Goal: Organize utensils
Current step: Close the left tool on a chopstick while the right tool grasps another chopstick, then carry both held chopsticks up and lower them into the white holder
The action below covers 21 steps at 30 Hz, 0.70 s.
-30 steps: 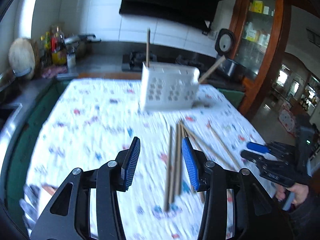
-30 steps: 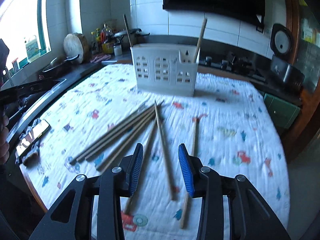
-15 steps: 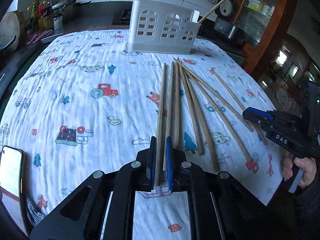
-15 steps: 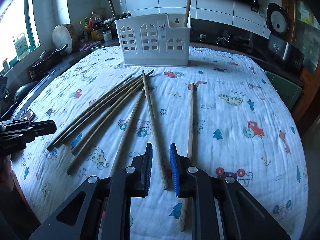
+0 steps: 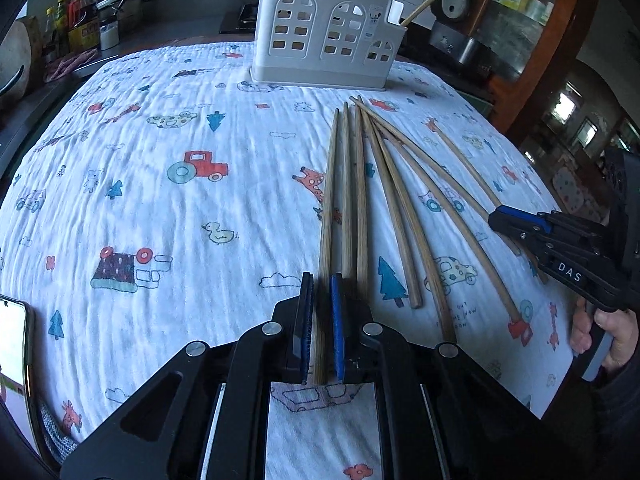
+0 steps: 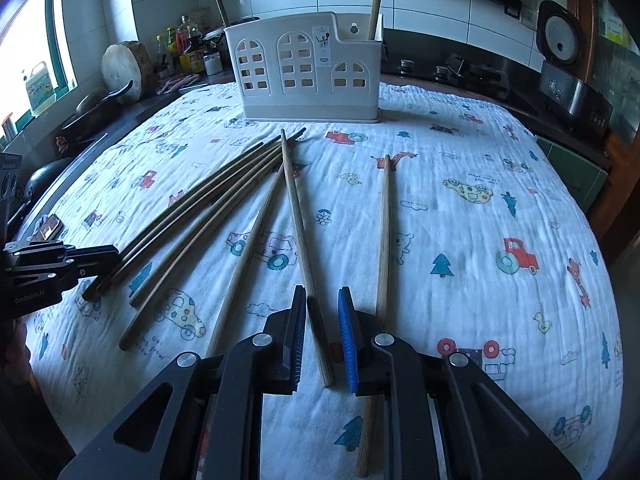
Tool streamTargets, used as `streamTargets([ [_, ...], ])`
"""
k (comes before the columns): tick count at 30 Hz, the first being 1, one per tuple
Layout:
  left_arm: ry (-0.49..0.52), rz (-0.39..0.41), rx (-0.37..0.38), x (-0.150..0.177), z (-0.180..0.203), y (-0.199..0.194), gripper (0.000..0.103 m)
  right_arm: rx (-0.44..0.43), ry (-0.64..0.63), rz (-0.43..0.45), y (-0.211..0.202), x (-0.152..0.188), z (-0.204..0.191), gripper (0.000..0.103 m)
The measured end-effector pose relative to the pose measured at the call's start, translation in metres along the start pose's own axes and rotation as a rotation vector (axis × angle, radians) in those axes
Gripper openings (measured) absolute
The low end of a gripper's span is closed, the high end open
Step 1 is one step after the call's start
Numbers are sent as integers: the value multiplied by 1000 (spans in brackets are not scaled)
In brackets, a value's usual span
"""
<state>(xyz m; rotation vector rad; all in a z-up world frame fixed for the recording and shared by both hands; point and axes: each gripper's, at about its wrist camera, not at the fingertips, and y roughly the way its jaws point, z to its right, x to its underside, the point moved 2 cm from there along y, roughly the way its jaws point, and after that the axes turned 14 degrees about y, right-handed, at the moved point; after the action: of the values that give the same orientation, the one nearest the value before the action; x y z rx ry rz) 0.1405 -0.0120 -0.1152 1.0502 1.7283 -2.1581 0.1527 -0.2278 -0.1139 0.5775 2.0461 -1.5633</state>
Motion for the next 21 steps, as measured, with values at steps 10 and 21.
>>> streamTargets([
  [10,28,-25,-54,-2,8,0,8,12,-30,-11,4,1,-2,14],
  [21,8,-5,-69,-2,9,-4,6,10,-39,11,-3,4,-4,7],
])
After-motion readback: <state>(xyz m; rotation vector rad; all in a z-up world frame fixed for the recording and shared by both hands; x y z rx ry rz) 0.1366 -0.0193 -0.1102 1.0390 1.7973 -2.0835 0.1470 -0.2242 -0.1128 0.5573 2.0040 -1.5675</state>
